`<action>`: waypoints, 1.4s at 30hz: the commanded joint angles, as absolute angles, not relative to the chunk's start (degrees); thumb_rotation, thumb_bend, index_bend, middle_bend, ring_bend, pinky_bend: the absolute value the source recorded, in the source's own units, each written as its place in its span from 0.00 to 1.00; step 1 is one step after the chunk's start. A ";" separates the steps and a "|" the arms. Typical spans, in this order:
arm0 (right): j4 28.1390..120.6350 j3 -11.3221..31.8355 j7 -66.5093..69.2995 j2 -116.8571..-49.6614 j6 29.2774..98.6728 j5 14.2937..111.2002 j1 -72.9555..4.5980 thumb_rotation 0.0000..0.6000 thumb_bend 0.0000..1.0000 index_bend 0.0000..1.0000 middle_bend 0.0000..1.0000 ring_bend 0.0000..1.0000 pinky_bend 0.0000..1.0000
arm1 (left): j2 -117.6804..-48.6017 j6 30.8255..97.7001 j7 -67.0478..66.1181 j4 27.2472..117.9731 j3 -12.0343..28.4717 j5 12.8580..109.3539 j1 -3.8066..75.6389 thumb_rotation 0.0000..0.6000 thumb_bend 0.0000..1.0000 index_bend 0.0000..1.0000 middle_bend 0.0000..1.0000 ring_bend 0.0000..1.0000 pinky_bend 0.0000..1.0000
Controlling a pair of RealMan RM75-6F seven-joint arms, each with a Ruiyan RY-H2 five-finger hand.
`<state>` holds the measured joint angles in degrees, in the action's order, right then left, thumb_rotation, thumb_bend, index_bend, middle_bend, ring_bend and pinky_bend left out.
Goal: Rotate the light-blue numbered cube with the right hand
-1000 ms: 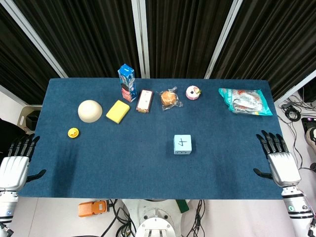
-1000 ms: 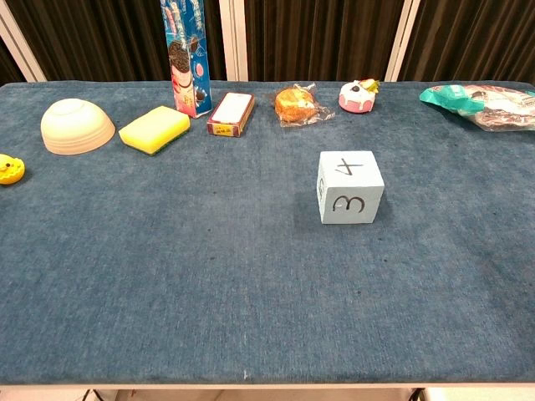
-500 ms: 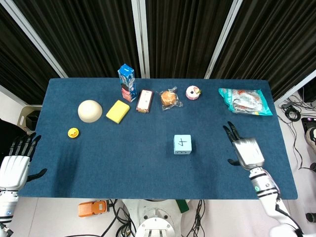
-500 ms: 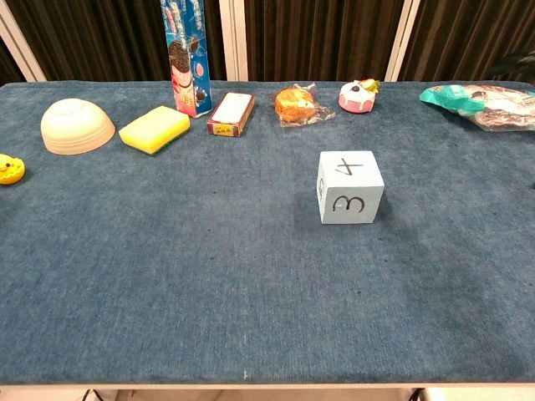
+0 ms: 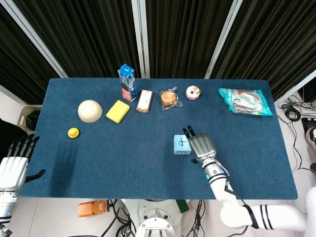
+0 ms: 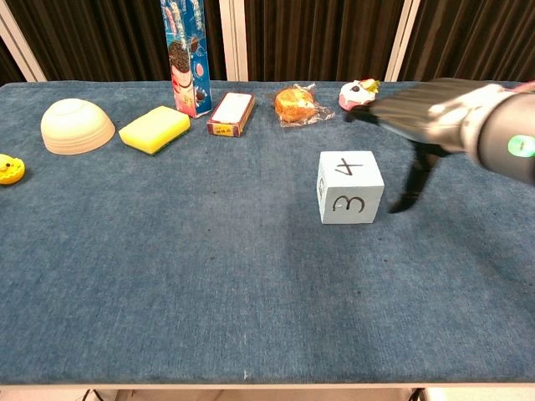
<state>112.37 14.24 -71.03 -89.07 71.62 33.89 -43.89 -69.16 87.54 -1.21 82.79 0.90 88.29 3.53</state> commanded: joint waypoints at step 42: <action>84.65 8.02 9.79 -82.64 54.72 73.44 -35.41 1.00 0.20 0.52 0.50 0.94 1.00 | -70.95 87.52 -0.37 80.78 0.87 87.51 2.59 1.00 0.00 0.00 0.00 0.00 0.00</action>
<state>95.19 11.15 -16.93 -86.99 61.18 54.74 -42.54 -71.09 87.68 -0.04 80.36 0.86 87.35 2.41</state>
